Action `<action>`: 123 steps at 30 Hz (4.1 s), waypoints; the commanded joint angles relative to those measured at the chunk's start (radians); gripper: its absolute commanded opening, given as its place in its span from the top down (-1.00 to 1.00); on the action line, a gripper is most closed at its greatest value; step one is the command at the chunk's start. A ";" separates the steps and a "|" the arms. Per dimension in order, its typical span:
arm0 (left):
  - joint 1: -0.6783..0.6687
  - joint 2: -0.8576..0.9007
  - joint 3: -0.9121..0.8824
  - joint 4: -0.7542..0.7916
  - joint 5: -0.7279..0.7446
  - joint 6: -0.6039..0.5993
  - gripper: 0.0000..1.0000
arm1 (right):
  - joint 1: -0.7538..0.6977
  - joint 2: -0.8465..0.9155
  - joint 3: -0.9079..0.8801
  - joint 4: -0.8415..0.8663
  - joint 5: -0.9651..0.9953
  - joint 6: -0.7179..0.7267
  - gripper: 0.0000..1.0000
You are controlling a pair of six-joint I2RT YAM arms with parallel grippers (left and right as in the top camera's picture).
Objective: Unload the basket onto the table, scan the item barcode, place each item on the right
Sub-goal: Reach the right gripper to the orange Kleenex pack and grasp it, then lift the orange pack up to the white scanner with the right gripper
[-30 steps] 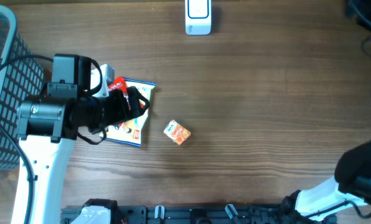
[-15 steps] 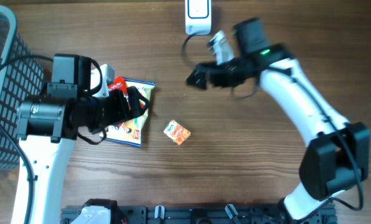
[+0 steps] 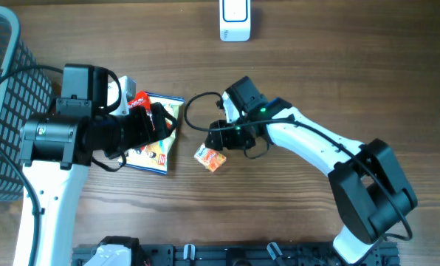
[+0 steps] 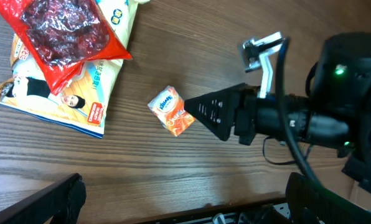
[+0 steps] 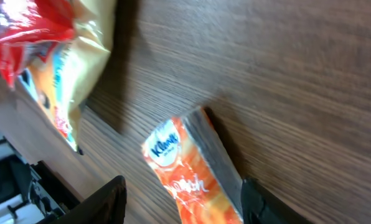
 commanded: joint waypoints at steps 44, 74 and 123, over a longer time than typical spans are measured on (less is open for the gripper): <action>-0.005 0.000 -0.003 0.003 0.001 0.005 -1.00 | 0.055 0.041 -0.199 0.256 0.014 0.210 0.07; -0.005 0.000 -0.003 0.003 0.001 0.005 -1.00 | -0.257 0.030 -0.167 0.423 -0.576 0.119 0.91; -0.005 0.000 -0.003 0.003 0.001 0.005 -1.00 | -0.645 0.028 -0.158 1.381 -0.573 0.675 0.91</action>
